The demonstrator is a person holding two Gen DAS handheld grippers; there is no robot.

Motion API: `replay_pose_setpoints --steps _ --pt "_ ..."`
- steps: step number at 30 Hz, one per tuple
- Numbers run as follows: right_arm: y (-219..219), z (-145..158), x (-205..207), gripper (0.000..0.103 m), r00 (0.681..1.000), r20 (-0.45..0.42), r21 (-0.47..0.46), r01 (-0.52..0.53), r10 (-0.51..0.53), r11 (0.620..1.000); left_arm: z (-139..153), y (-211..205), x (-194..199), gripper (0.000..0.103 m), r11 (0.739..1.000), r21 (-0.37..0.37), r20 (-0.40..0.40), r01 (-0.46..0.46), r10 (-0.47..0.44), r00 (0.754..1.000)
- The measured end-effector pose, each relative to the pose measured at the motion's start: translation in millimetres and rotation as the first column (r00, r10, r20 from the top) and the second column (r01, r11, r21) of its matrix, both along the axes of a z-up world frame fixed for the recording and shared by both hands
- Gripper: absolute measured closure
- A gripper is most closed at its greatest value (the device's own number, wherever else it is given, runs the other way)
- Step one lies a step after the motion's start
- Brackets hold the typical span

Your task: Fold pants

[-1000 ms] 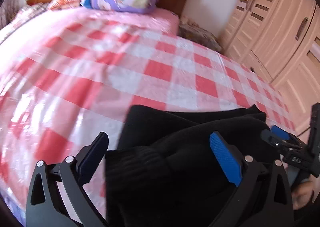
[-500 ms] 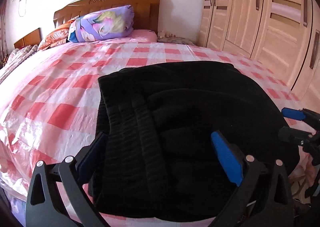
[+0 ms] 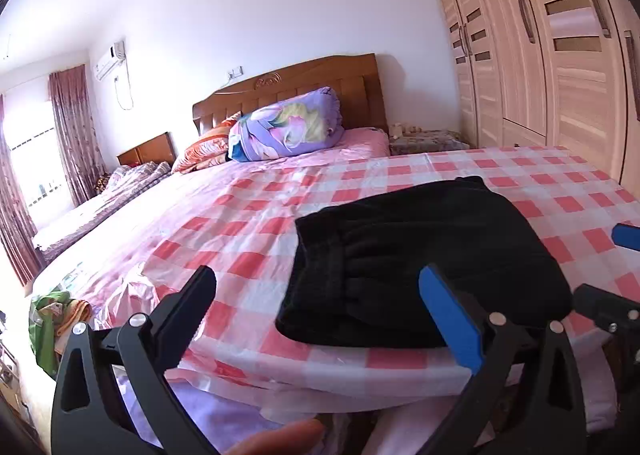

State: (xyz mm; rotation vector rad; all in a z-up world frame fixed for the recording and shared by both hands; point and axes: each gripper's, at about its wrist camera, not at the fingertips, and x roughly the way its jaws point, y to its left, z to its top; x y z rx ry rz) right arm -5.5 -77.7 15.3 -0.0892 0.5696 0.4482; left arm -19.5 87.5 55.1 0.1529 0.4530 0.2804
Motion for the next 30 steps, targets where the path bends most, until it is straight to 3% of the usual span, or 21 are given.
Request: replay_pose_setpoints --steps 5,9,14,30 --pt "-4 -12 -11 0.004 1.000 -0.015 0.012 0.017 -0.017 1.000 -12 -3 11 0.001 0.993 -0.116 -0.086 0.026 -0.036 0.996" --pt "-7 -14 -28 0.004 0.999 0.033 -0.004 0.015 -0.015 1.000 -16 0 11 0.001 0.987 -0.153 -0.096 0.036 -0.051 0.994" --pt "-3 -8 -42 0.004 0.995 0.102 -0.025 0.013 -0.010 1.000 -18 -9 8 0.001 0.986 -0.152 -0.082 0.061 -0.075 0.994" --pt "-4 -10 -37 0.004 0.997 0.077 -0.023 0.015 -0.014 1.000 -21 -11 11 0.001 0.986 -0.155 -0.089 0.067 -0.081 0.993"
